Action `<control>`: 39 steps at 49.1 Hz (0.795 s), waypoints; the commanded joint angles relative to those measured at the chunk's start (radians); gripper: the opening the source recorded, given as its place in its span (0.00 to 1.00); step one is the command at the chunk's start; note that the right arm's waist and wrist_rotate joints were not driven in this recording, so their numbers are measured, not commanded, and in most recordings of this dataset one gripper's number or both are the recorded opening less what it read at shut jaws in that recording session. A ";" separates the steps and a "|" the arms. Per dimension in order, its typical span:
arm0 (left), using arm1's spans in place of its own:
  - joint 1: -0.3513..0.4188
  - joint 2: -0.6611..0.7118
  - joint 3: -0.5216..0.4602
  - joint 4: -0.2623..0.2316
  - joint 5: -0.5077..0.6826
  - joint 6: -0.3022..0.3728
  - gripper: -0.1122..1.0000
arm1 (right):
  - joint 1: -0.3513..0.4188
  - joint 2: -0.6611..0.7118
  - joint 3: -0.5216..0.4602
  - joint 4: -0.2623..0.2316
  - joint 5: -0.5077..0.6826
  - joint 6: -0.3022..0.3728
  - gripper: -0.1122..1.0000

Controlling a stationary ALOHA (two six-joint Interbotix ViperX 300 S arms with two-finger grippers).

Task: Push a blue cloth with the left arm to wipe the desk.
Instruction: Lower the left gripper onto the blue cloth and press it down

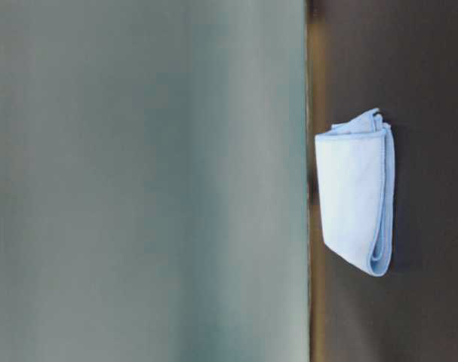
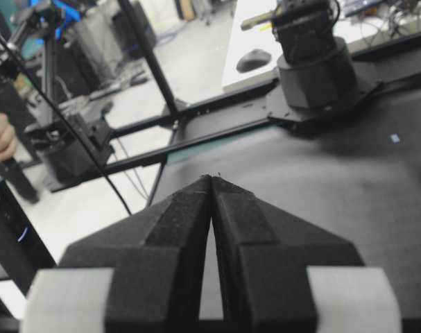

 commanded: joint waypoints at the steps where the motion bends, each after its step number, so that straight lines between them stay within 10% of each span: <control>1: 0.000 0.064 -0.011 0.041 -0.003 -0.015 0.15 | 0.000 0.012 -0.018 0.000 -0.008 0.000 0.13; 39: 0.232 0.769 -0.377 0.040 -0.057 -0.017 0.13 | 0.000 0.025 -0.015 0.000 0.196 -0.002 0.10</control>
